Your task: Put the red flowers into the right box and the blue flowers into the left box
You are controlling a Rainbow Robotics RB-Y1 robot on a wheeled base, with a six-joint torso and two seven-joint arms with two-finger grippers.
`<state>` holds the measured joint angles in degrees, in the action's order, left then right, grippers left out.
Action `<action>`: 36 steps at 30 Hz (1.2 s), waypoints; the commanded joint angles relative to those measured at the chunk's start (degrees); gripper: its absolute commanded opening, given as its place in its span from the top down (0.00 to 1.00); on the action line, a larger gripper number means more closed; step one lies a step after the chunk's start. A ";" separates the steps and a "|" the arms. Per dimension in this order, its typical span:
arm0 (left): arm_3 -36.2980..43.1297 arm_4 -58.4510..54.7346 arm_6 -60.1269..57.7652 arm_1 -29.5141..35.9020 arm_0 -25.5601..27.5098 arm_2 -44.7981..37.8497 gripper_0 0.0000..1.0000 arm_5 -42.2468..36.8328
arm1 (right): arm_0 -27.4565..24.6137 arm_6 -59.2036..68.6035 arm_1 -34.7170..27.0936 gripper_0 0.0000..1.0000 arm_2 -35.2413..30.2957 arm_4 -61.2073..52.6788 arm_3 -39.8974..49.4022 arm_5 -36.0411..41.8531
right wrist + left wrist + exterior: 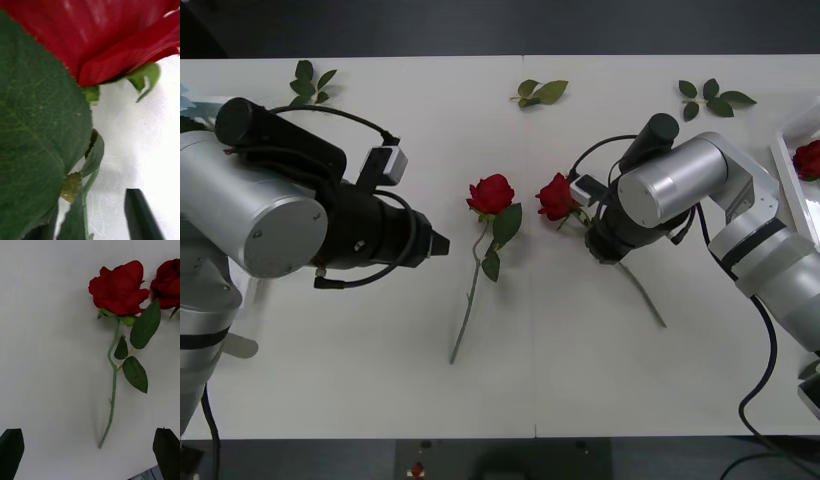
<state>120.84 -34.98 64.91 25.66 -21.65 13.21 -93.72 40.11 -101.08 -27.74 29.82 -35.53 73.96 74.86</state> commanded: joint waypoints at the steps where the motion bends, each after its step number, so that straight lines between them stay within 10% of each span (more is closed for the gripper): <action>1: -3.86 2.37 -2.51 0.80 -4.63 3.14 0.00 4.16 | 1.72 1.85 0.67 0.56 0.42 0.99 0.66 -0.68; 6: -9.31 4.83 -2.60 -0.87 -7.36 5.86 0.00 7.32 | 1.72 1.85 0.67 0.62 1.03 1.42 0.48 -0.86; 13: -17.22 9.75 -1.63 -5.44 -10.96 7.53 0.00 8.64 | 1.72 1.85 0.67 1.00 0.95 1.34 0.04 -1.12; 31: -25.92 12.56 -1.46 -6.50 -12.98 18.25 0.00 16.29 | 1.72 0.97 0.31 1.00 0.95 0.99 0.04 -1.30; 33: -26.62 12.65 -1.46 -6.50 -12.98 18.87 0.00 16.99 | 1.72 0.53 0.05 0.45 0.95 0.81 0.04 -1.21; 36: -27.59 12.74 -1.37 -6.50 -12.98 19.75 0.00 17.69 | 1.72 0.09 -0.39 0.02 0.86 0.46 0.04 -1.12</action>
<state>93.44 -22.76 63.95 18.85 -33.31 31.82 -76.98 40.11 -101.08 -27.74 31.06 -34.67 73.76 73.89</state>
